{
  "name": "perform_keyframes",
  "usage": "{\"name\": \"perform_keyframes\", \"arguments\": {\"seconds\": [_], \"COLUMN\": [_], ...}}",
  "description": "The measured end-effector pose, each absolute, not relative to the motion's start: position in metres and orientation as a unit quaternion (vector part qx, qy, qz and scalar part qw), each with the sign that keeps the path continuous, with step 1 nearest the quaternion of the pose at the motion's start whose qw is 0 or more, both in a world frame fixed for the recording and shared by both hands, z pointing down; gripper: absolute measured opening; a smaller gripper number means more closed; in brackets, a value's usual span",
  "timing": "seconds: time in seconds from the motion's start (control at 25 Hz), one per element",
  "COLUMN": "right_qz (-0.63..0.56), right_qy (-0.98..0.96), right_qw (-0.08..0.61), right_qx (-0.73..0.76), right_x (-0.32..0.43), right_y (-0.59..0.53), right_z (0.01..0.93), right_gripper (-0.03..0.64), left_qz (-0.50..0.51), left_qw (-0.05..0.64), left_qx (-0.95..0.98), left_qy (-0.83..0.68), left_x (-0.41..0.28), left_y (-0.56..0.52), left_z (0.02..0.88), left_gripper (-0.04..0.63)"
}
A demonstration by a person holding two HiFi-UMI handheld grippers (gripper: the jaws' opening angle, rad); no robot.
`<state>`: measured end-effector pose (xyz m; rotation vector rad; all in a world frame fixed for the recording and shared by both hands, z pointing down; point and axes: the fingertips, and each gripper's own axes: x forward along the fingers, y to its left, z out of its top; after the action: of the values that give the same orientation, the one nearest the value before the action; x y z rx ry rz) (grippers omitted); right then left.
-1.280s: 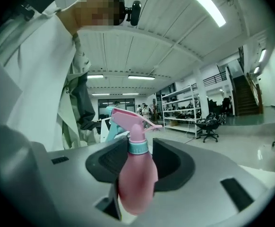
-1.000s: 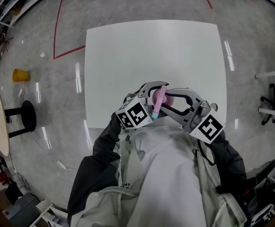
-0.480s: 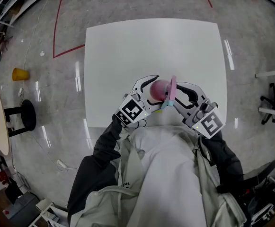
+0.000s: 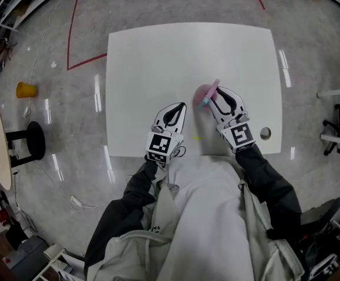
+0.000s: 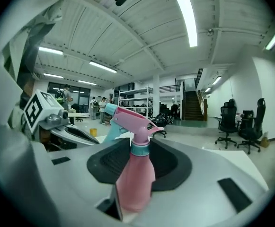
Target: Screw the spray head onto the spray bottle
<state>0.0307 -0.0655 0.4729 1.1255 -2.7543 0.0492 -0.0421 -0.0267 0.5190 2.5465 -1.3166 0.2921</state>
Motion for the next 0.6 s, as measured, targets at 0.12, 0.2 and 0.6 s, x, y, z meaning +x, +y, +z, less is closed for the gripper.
{"name": "perform_keyframes", "arguments": {"seconds": [0.12,0.2,0.6], "right_qz": [-0.021,-0.034,0.005], "right_qy": [-0.920,-0.919,-0.901], "right_qw": [0.085,0.085,0.131], "right_qx": [0.381,0.383,0.414], "right_x": [0.030,0.029,0.070], "right_y": [-0.061,-0.057,-0.035], "right_z": [0.480,0.481,0.508], "right_gripper": [0.123,0.123,0.167], "left_qz": [0.121,0.131,0.125], "left_qw": [0.125,0.126,0.140], "left_qx": [0.878,0.876,0.872], "left_qy": [-0.445,-0.446,-0.452], "left_x": [-0.036,-0.035,-0.039], "left_y": [-0.019,-0.018,-0.022], "left_z": [0.528,0.534,0.540], "left_gripper": [0.005,0.005,0.005]}}
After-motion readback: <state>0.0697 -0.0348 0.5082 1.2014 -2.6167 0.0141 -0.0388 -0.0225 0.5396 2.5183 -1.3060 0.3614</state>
